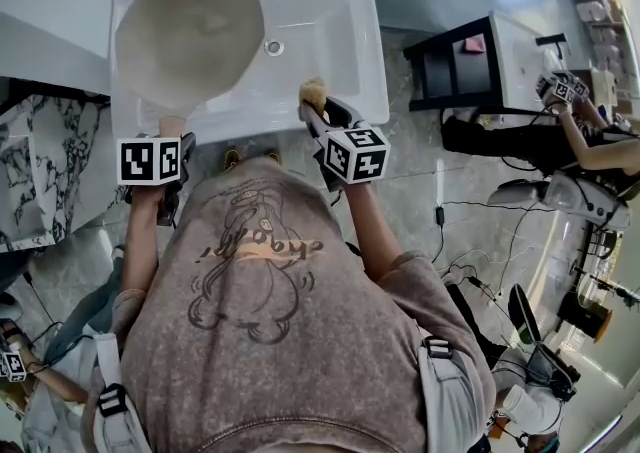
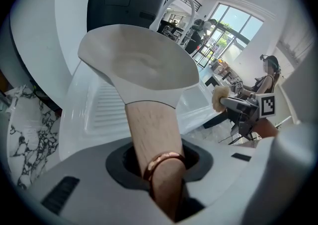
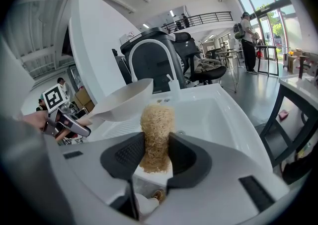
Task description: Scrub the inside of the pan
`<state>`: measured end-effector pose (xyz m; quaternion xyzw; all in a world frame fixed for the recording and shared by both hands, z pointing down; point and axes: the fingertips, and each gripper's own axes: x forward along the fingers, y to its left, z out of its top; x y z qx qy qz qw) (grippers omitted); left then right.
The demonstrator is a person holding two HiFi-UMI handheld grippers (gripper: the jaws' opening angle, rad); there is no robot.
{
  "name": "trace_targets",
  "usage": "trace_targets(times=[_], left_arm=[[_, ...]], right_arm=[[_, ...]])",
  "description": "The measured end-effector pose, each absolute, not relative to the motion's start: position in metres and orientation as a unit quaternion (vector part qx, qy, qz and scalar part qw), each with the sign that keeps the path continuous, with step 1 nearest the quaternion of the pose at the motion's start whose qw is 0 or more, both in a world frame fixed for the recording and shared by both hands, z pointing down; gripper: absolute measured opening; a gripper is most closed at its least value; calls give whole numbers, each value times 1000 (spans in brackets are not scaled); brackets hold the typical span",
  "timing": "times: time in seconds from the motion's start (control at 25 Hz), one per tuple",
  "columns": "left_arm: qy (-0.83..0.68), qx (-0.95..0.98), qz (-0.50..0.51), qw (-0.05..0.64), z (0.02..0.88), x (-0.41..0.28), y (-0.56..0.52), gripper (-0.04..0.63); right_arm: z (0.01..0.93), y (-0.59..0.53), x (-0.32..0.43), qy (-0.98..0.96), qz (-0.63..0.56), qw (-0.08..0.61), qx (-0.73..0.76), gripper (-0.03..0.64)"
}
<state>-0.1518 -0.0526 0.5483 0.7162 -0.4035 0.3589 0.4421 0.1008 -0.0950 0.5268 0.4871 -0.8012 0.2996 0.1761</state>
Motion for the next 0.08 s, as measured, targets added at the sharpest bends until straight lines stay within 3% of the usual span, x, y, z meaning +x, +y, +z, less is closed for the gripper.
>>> trace_targets(times=[0.08], left_arm=[[-401, 717, 358, 444, 549, -151, -51, 124]], right_arm=[[527, -95, 101, -802, 297, 178, 487, 153]])
